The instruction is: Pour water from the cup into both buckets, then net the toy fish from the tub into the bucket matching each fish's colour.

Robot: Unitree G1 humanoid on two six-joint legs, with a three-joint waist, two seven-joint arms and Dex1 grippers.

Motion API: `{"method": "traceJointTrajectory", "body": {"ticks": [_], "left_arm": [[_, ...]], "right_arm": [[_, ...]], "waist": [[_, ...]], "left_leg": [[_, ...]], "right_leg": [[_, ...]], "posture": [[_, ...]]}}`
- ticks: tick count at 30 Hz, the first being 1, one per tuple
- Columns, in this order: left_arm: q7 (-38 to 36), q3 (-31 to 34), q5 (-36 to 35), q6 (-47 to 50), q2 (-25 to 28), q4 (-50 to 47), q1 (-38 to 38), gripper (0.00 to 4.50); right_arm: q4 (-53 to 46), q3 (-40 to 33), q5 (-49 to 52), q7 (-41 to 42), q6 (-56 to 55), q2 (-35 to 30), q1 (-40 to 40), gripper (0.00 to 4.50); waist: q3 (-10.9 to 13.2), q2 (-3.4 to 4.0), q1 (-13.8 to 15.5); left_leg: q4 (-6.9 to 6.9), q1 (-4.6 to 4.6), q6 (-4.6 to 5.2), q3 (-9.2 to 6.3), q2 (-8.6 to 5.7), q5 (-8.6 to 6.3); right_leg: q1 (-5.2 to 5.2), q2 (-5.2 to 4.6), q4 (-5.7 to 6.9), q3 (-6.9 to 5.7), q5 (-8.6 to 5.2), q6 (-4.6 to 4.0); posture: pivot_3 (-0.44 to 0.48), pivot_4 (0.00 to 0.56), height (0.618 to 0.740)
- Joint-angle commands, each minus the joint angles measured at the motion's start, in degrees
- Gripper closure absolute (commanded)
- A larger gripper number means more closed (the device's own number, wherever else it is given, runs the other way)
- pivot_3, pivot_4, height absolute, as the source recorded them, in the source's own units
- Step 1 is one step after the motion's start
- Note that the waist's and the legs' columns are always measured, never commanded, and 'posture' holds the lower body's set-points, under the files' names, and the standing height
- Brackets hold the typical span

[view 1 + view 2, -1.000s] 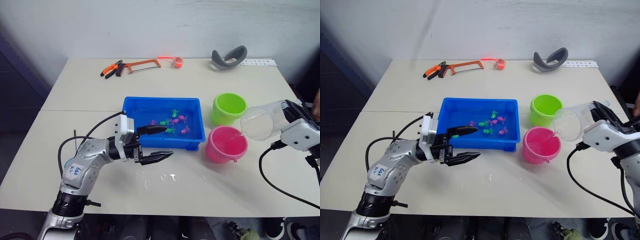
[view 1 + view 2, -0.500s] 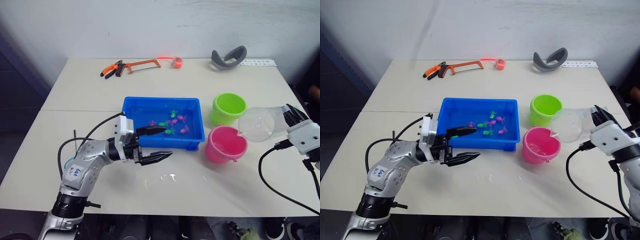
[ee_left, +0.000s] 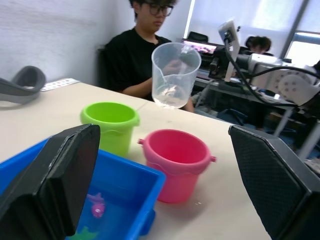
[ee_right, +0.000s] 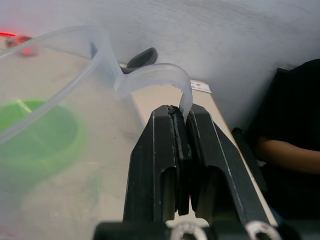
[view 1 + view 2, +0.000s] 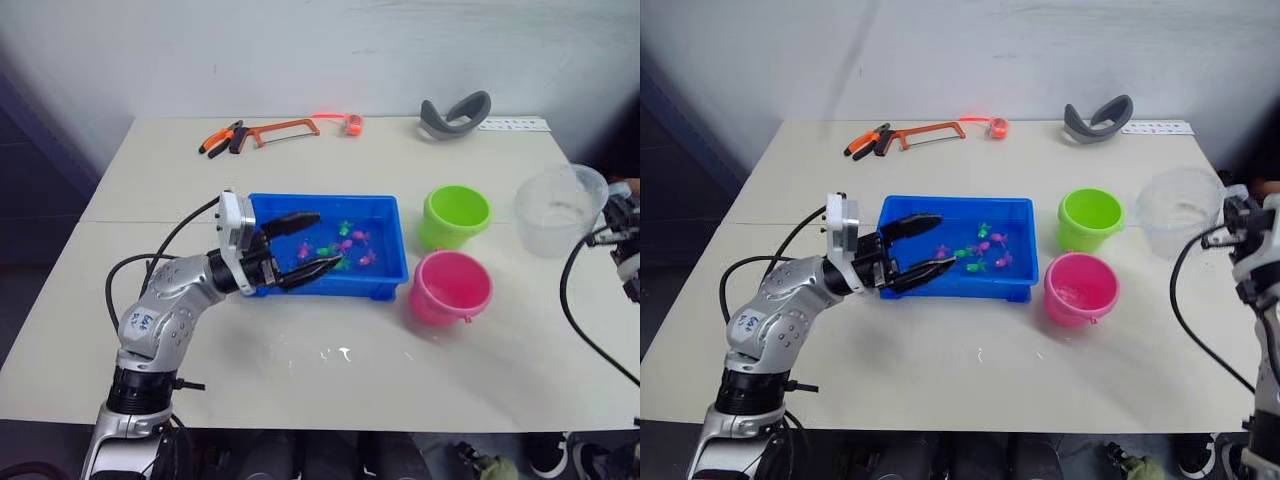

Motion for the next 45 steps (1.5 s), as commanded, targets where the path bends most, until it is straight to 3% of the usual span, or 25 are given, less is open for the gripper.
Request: {"method": "traceJointTrajectory", "body": {"ticks": [1,12,27,45], "left_arm": [[3.29,-0.17,2.89,-1.64,-1.36,1.45,-2.44,0.0],[5.81,-2.5,9.22,-4.59,-4.88,8.28,-7.47,0.0],[2.19,-4.77,12.63,-7.31,-4.95,11.25,-11.56,0.0],[2.94,-4.69,12.95,-3.86,-5.88,11.6,-15.74,0.0]], "right_arm": [[4.49,1.55,-4.14,-3.49,-0.39,-1.65,-4.88,4.46],[20.75,13.48,-19.18,-6.36,-13.85,-3.19,-15.73,4.46],[27.64,22.05,-31.25,-8.57,-28.75,-4.85,-21.01,4.46],[35.08,31.66,-46.82,-14.03,-42.2,-10.16,-26.58,4.46]], "waist": [[0.0,0.0,-0.01],[0.02,-0.03,-0.11],[0.03,-0.05,-0.16],[0.07,-0.11,-0.37]], "left_leg": [[-0.01,-0.01,0.0,0.0,0.0,0.0],[-0.04,-0.1,-0.03,0.03,0.01,0.02],[-0.05,-0.11,-0.07,0.01,0.02,0.04],[-0.07,-0.13,-0.08,-0.01,0.04,0.05]], "right_leg": [[0.0,0.0,-0.01,-0.01,0.0,0.0],[-0.05,0.06,-0.09,-0.06,0.0,0.01],[-0.05,0.08,-0.13,-0.07,0.0,0.01],[-0.05,0.08,-0.18,-0.09,0.0,0.01]], "posture": [[0.0,0.15,0.74],[0.0,0.15,0.74],[0.0,0.15,0.74],[0.0,0.15,0.74]]}}
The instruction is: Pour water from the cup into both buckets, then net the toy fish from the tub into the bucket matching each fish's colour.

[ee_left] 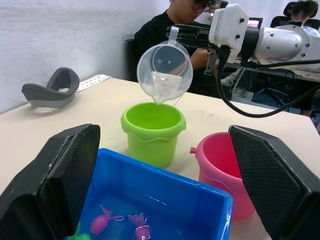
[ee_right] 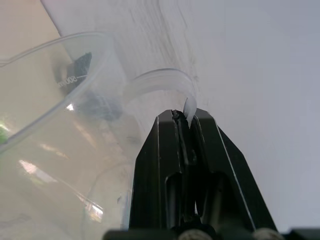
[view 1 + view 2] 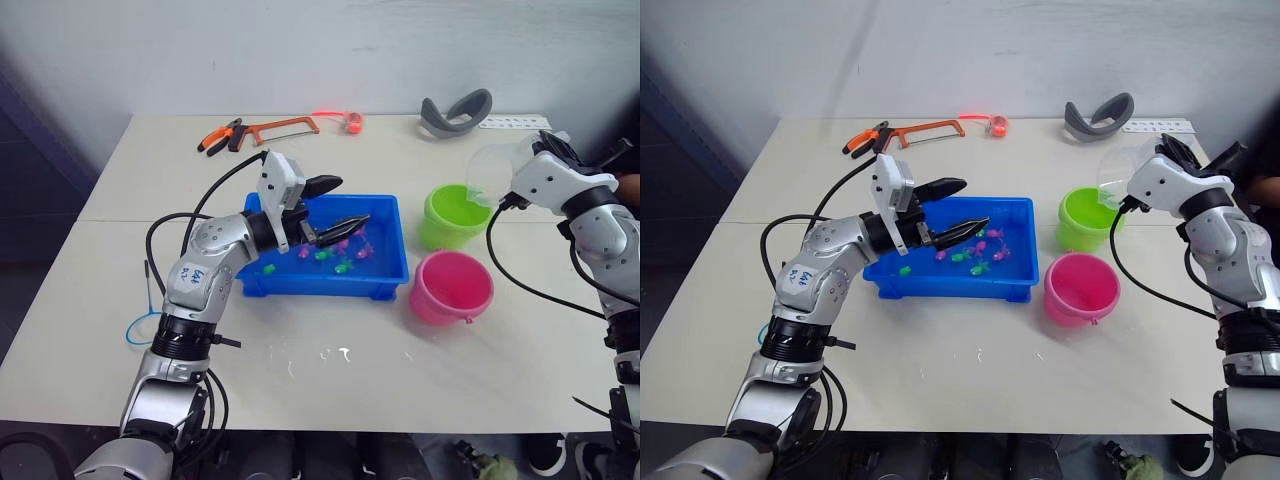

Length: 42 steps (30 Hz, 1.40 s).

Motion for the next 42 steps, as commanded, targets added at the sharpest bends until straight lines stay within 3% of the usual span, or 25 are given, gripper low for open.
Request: {"method": "traceJointTrajectory", "body": {"ticks": [1,18,27,32,38,42], "left_arm": [[0.25,0.14,-0.03,-0.1,-0.16,-1.65,-1.32,0.0],[0.96,0.87,-1.11,0.35,-1.47,-1.22,-0.91,0.0],[0.78,1.82,-1.47,1.0,-1.42,-1.13,-2.72,0.0],[-0.52,2.5,-2.16,0.77,-0.48,-1.7,-2.43,0.0],[-5.83,4.18,-5.22,-0.06,1.84,-2.41,-1.93,0.0],[-15.74,5.24,-9.93,-0.79,5.68,-4.81,0.59,0.0]], "right_arm": [[1.0,0.46,-2.47,-2.63,-2.58,-2.37,-2.1,4.46],[8.06,7.11,-14.35,-13.5,-12.57,-7.39,-6.31,4.46],[9.52,6.98,-13.57,-15.75,-16.58,-7.67,-6.31,4.46],[10.13,3.01,-3.67,-10.69,-16.6,-4.96,-4.07,4.46],[7.59,-9.2,20.97,3.49,-6.37,1.85,-0.44,4.46],[-3.38,-20.37,43.81,15.75,10.41,6.04,4.41,4.46]], "waist": [[0.01,-0.01,0.02],[0.05,-0.06,-0.31],[0.08,-0.1,-0.89],[0.1,-0.14,-1.0],[0.17,-0.26,-0.88],[0.17,-0.25,-0.9]], "left_leg": [[0.0,0.0,0.0,0.0,0.0,0.0],[0.0,-0.02,-0.02,-0.02,0.0,0.01],[-0.01,-0.03,-0.04,-0.03,0.01,0.02],[-0.01,-0.03,-0.05,-0.04,0.02,0.03],[0.04,-0.04,-0.04,-0.09,0.04,0.03],[0.04,-0.07,-0.03,-0.15,0.04,0.04]], "right_leg": [[0.0,-0.01,-0.01,0.0,0.0,0.0],[0.0,0.0,-0.01,-0.01,0.0,0.0],[0.0,0.0,-0.01,-0.03,0.0,0.0],[0.0,0.02,-0.01,-0.03,0.0,0.0],[0.05,0.02,0.01,-0.09,0.0,0.0],[0.04,0.01,-0.01,-0.14,0.0,0.0]], "posture": [[0.0,0.15,0.74],[0.0,0.15,0.74],[0.0,0.15,0.74],[0.0,0.15,0.74],[0.0,0.15,0.74],[0.0,0.15,0.74]]}}
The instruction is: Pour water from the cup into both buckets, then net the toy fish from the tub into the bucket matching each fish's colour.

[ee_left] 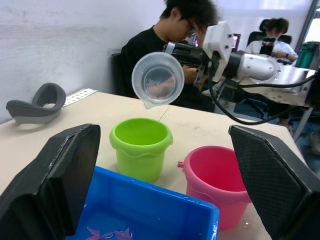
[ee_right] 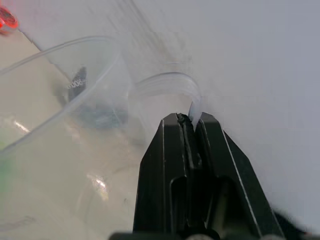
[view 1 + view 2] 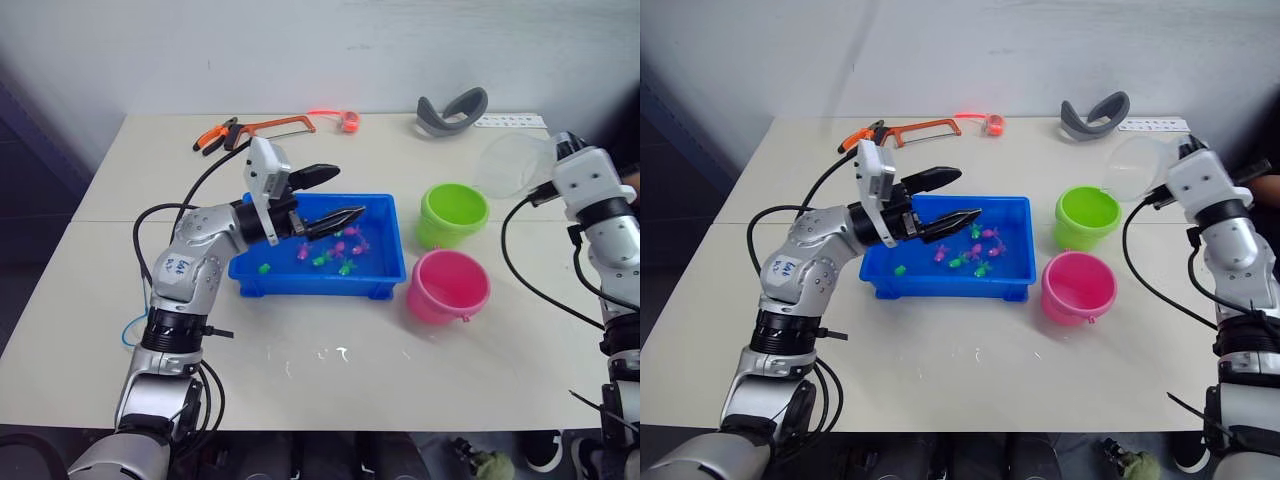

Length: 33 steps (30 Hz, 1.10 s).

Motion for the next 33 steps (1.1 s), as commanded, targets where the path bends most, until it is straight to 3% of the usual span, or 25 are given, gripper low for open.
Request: {"method": "traceJointTrajectory", "body": {"ticks": [1,6,8,14,28,32,33], "left_arm": [[-9.57,1.44,-5.08,-1.49,4.0,-5.42,3.24,0.0],[-16.58,0.99,-7.3,-2.0,8.55,-9.62,8.45,0.0],[-19.78,-0.22,-6.42,-3.23,10.78,-11.29,11.23,0.0],[-23.73,-2.86,-4.4,-7.22,13.26,-12.71,16.37,0.0],[-20.26,-1.35,-5.77,-6.06,12.72,-12.57,16.38,0.0],[-19.94,-0.81,-6.07,-5.52,13.69,-13.39,17.39,0.0],[-19.87,-0.74,-6.12,-5.48,13.82,-13.56,17.6,0.0]], "right_arm": [[-11.86,-10.64,17.92,7.51,13.05,0.44,4.34,4.46],[-23.73,-21.24,30.5,6.91,32.84,1.09,15.69,4.46],[-27.07,-25.19,32.22,4.39,35.99,2.78,20.72,4.46],[-27.6,-25.99,28.33,4.13,32.17,7.62,28.53,4.46],[-12.59,-27.6,24.01,-0.46,17.59,16.21,28.27,4.46],[-11.77,-28.49,25.12,1.29,16.89,15.24,29.64,3.09],[-12.0,-28.69,24.83,1.38,16.96,14.77,30.3,2.52]], "waist": [[0.0,0.02,-0.05],[0.01,0.03,0.43],[0.0,0.03,0.7],[0.0,0.07,0.61],[-0.02,0.13,-0.17],[-0.03,0.14,-0.06],[-0.03,0.14,-0.08]], "left_leg": [[-0.01,-0.01,0.0,-0.02,0.01,0.0],[0.02,-0.03,0.01,-0.07,0.02,-0.01],[0.03,-0.02,0.04,-0.08,0.01,0.0],[0.01,0.13,0.05,0.11,-0.04,0.0],[-0.02,0.19,0.04,0.1,-0.03,0.01],[-0.02,0.18,0.04,0.08,-0.03,0.01],[-0.03,0.18,0.04,0.08,-0.03,0.01]], "right_leg": [[0.0,0.0,0.0,-0.01,0.0,0.0],[0.01,-0.03,0.0,-0.05,0.0,-0.01],[0.04,-0.08,0.01,-0.03,0.0,-0.01],[0.02,-0.09,0.03,0.18,0.01,-0.03],[0.0,-0.09,0.21,0.23,0.02,-0.04],[0.0,-0.08,0.2,0.22,0.02,-0.03],[0.0,-0.09,0.19,0.22,0.02,-0.03]], "posture": [[0.0,0.15,0.74],[0.0,0.15,0.74],[0.0,0.15,0.74],[0.0,0.15,0.74],[0.0,0.15,0.74],[0.0,0.15,0.74],[0.0,0.15,0.74]]}}
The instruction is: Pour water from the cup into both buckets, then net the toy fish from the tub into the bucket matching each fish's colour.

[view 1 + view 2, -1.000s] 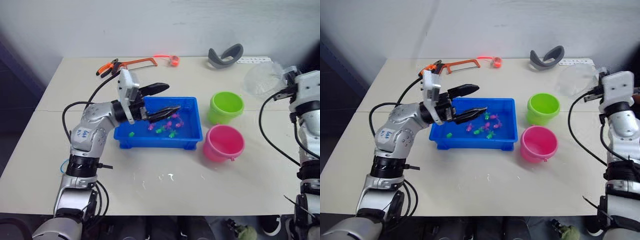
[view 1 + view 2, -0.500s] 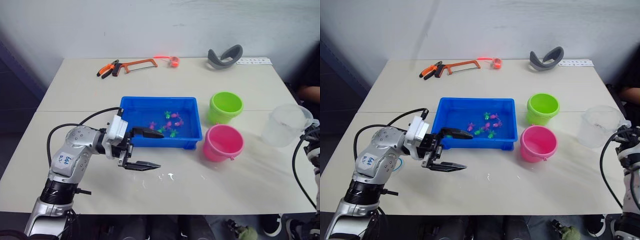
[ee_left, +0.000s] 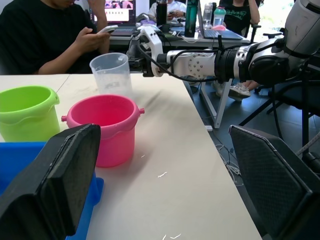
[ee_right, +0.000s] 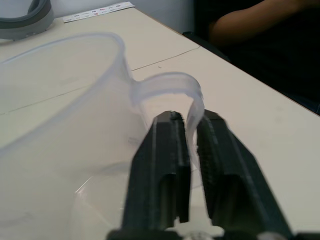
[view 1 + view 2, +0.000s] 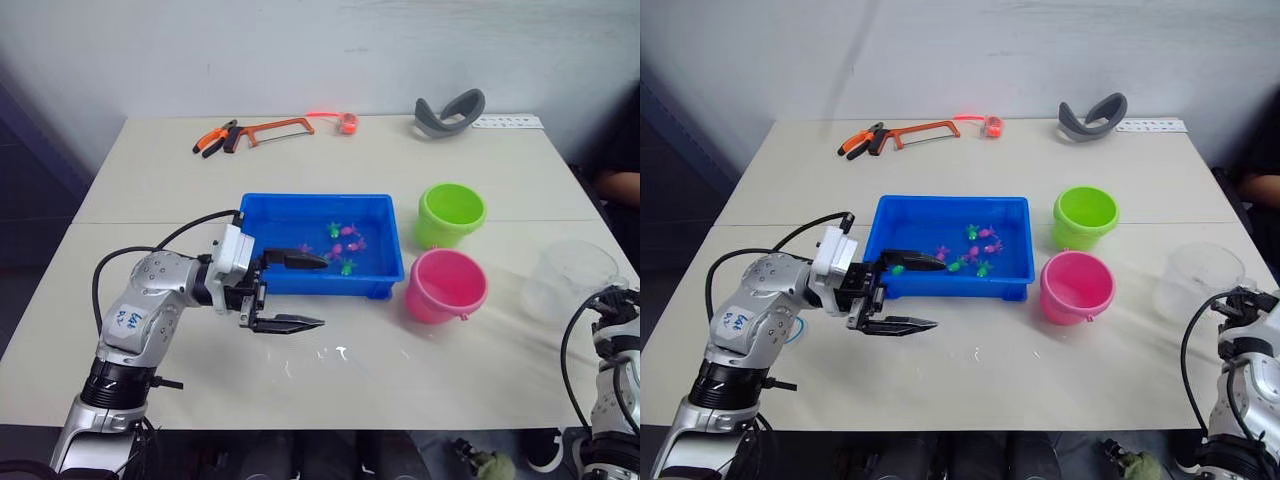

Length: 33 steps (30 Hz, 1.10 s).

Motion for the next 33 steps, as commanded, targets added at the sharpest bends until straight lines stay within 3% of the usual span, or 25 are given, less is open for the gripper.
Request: {"method": "traceJointTrajectory", "body": {"ticks": [1,5,10,14,17,23,28,33], "left_arm": [[0.48,1.77,-1.57,0.29,0.93,-2.6,0.98,0.0],[1.27,3.38,-1.69,0.54,1.82,-2.93,2.62,0.0],[4.21,7.73,-1.88,-0.56,2.76,-3.55,8.67,0.0],[8.48,12.51,-1.18,-2.98,1.76,-3.56,14.78,0.0],[12.55,19.2,-3.32,-1.3,2.07,-3.8,21.41,0.0],[21.06,32.7,0.71,-10.58,-0.45,-1.53,32.62,0.0],[31.95,44.13,3.85,-15.7,-4.03,5.46,39.23,0.0],[40.17,50.44,3.59,-15.48,-8.15,9.56,44.74,0.0]], "right_arm": [[-1.63,-2.81,1.03,1.14,-0.79,-1.9,2.64,2.07],[-9.0,-5.39,3.71,2.62,2.54,-2.11,9.73,0.09],[-27.52,-10.11,14.53,8.69,10.99,-0.53,24.13,0.09],[-39.12,-12.27,20.72,18.11,15.5,-2.58,35.25,0.09],[-48.56,-11.4,21.73,23.47,16.81,-6.29,38.89,0.09],[-57.91,-1.91,20.79,35.8,14.01,-10.26,35.7,0.09],[-57.02,13.72,14.15,44.12,5.33,-8.55,23.31,0.09],[-52.59,24.43,8.17,49.59,-1.27,-6.58,14.99,0.09]], "waist": [[0.0,0.0,-0.02],[-0.01,0.04,0.08],[-0.06,0.19,0.05],[-0.04,0.1,-0.06],[-0.12,0.27,-0.44],[-0.07,-0.12,0.18],[-0.12,-0.25,1.17],[-0.13,-0.51,1.24]], "left_leg": [[0.0,-0.01,0.0,0.0,0.0,0.0],[-0.02,-0.01,0.0,-0.01,0.0,0.0],[-0.13,0.02,0.03,-0.01,-0.01,-0.03],[-0.17,0.09,0.11,0.01,0.0,-0.12],[-0.16,0.13,0.21,0.1,-0.02,-0.28],[-0.15,0.18,0.19,0.12,0.07,-0.5],[-0.06,0.09,0.28,0.09,-0.01,-0.59],[-0.06,0.05,0.28,0.09,0.0,-0.67]], "right_leg": [[0.0,0.0,-0.01,0.01,0.0,0.0],[0.0,-0.08,-0.03,0.0,0.0,0.0],[0.0,-0.42,-0.11,-0.01,0.0,0.0],[0.02,-0.48,-0.32,0.02,0.0,0.0],[0.0,-0.61,-0.3,0.06,0.0,0.0],[0.0,-0.61,-0.38,0.0,-0.03,-0.05],[0.02,-0.69,-0.6,-0.09,-0.01,-0.01],[0.01,-0.69,-0.67,-0.15,-0.01,0.0]], "posture": [[0.0,0.15,0.74],[0.0,0.15,0.74],[0.0,0.15,0.74],[0.0,0.15,0.74],[0.0,0.15,0.74],[0.0,0.15,0.74],[0.0,0.15,0.74],[0.0,0.15,0.74]]}}
